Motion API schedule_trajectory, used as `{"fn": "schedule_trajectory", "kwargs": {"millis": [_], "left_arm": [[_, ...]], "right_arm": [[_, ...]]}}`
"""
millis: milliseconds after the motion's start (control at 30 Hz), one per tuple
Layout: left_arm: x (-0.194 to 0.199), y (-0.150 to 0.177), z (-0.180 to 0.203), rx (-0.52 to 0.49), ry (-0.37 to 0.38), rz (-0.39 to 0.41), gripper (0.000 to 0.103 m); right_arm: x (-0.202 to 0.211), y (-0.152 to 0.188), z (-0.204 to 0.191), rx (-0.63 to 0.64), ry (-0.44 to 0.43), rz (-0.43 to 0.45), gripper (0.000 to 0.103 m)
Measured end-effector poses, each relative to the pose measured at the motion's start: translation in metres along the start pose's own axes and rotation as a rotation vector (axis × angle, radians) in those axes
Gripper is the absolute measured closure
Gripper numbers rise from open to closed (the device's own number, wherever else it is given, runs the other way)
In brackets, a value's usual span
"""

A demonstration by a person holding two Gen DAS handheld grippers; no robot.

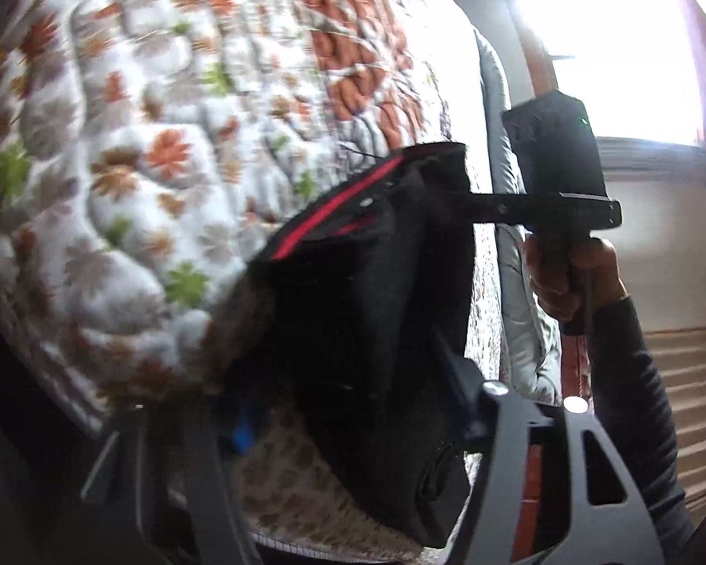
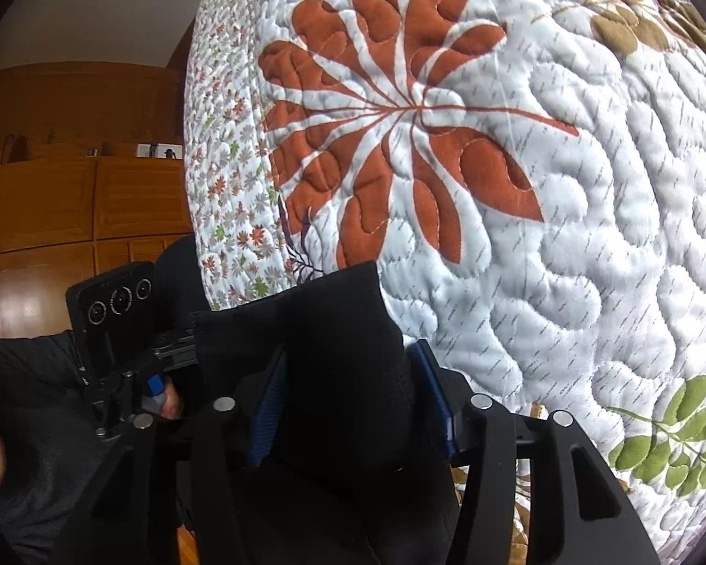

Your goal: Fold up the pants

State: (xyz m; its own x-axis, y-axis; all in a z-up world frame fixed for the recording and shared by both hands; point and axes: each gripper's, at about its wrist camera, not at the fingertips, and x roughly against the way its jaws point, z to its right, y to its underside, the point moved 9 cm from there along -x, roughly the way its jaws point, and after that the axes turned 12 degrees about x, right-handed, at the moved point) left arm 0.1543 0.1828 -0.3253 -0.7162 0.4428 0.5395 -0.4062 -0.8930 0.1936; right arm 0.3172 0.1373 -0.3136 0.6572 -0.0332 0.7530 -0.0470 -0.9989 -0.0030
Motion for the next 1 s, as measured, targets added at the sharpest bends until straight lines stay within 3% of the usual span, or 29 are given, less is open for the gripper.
{"fn": "schedule_trajectory", "kwargs": {"millis": [67, 167, 267, 333, 367, 400, 533, 700, 867, 1000], "left_arm": [[0.006, 0.001, -0.002, 0.011, 0.011, -0.010, 0.047], [0.021, 0.002, -0.002, 0.044, 0.055, -0.010, 0.028], [0.023, -0.002, -0.001, 0.023, 0.043, 0.009, 0.022], [0.021, 0.001, 0.000, 0.012, 0.020, 0.018, 0.031], [0.020, 0.002, 0.000, 0.001, 0.000, 0.017, 0.050], [0.017, 0.002, -0.003, 0.004, -0.027, 0.006, 0.062], [0.016, 0.004, -0.001, -0.004, -0.034, 0.007, 0.066], [0.015, 0.010, 0.010, -0.043, -0.029, 0.017, 0.085], [0.021, 0.022, 0.038, -0.129, -0.015, 0.038, 0.089], [0.026, 0.030, 0.058, -0.181, -0.002, 0.038, 0.090]], "right_arm": [[-0.001, -0.001, 0.000, 0.003, -0.008, -0.015, 0.047], [0.000, -0.003, -0.002, 0.008, -0.002, -0.041, 0.044], [0.000, -0.006, -0.008, 0.023, 0.010, -0.056, 0.037], [0.000, -0.007, -0.009, 0.028, 0.018, -0.062, 0.037], [0.000, -0.007, -0.009, 0.027, 0.020, -0.061, 0.037], [0.000, -0.007, -0.009, 0.024, 0.022, -0.059, 0.037], [-0.003, -0.007, -0.009, 0.021, 0.031, -0.058, 0.036], [-0.004, -0.007, -0.010, 0.022, 0.066, -0.075, 0.046], [-0.001, -0.007, -0.020, 0.040, 0.126, -0.089, 0.059], [0.012, -0.004, -0.036, 0.057, 0.179, -0.084, 0.063]]}}
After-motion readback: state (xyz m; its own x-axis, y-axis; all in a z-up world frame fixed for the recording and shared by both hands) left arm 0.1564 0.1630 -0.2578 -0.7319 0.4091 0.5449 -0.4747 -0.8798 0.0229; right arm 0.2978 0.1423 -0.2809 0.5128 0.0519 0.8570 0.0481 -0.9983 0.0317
